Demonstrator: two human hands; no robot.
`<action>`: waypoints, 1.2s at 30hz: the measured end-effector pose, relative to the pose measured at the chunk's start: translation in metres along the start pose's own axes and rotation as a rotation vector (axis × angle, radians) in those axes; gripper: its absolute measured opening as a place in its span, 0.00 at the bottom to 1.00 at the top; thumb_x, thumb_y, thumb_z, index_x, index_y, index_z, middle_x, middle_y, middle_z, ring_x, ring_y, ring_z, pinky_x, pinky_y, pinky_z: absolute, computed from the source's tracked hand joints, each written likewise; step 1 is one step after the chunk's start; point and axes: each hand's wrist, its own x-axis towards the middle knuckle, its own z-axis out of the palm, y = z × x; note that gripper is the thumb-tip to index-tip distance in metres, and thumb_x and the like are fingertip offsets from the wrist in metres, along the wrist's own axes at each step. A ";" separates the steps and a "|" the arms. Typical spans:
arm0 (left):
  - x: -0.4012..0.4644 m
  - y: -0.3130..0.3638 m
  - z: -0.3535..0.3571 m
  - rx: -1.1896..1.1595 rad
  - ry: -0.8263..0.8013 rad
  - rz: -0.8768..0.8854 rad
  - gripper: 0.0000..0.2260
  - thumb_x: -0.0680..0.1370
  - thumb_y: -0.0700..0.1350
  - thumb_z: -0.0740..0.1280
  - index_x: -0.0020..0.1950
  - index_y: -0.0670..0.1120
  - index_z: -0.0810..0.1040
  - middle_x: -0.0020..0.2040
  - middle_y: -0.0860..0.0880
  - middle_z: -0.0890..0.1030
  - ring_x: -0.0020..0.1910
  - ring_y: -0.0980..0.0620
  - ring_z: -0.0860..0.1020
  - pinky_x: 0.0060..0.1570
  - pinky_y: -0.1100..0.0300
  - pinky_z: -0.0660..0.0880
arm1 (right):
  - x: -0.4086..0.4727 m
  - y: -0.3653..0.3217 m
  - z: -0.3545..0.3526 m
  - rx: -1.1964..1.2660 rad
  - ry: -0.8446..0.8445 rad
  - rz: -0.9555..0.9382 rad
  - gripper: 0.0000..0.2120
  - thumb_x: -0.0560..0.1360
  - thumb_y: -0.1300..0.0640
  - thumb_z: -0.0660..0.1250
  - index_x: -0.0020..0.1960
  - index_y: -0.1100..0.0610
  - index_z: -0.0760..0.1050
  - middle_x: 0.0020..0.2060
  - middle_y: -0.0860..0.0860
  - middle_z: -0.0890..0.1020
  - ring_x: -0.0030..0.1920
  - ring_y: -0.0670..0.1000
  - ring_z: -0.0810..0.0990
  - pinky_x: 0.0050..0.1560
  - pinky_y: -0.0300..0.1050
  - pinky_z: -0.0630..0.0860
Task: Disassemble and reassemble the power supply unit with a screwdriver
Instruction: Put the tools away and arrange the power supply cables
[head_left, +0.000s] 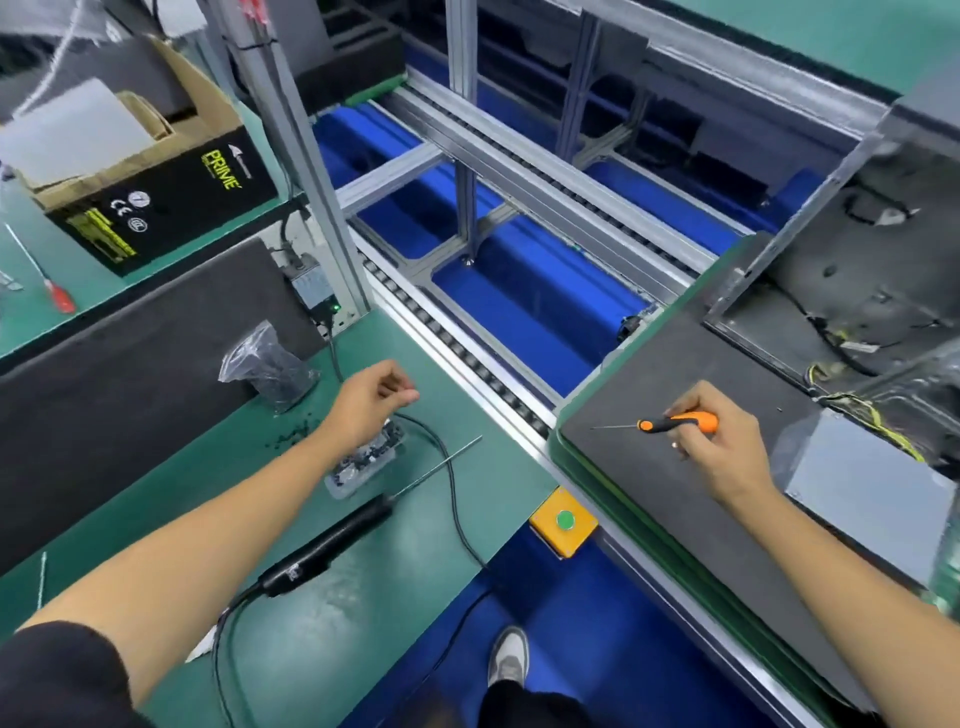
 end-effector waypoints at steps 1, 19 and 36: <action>0.006 0.025 0.020 -0.020 -0.066 0.054 0.05 0.77 0.44 0.75 0.47 0.48 0.80 0.44 0.54 0.84 0.42 0.59 0.80 0.44 0.70 0.74 | 0.002 -0.001 -0.012 0.017 0.020 -0.002 0.07 0.65 0.60 0.63 0.40 0.48 0.74 0.28 0.50 0.78 0.29 0.54 0.76 0.33 0.54 0.76; -0.029 0.328 0.349 -0.153 -0.627 0.574 0.08 0.69 0.43 0.81 0.40 0.52 0.83 0.40 0.55 0.85 0.41 0.58 0.82 0.45 0.66 0.76 | -0.062 0.046 -0.276 -0.026 0.194 -0.063 0.03 0.63 0.63 0.63 0.35 0.60 0.69 0.26 0.47 0.72 0.26 0.43 0.67 0.29 0.37 0.66; -0.044 0.332 0.385 -0.134 -0.658 0.578 0.07 0.71 0.46 0.80 0.41 0.54 0.82 0.40 0.56 0.84 0.40 0.58 0.80 0.43 0.65 0.76 | -0.076 0.084 -0.285 -0.119 0.122 -0.040 0.02 0.64 0.57 0.64 0.37 0.51 0.72 0.32 0.49 0.79 0.36 0.51 0.78 0.40 0.59 0.79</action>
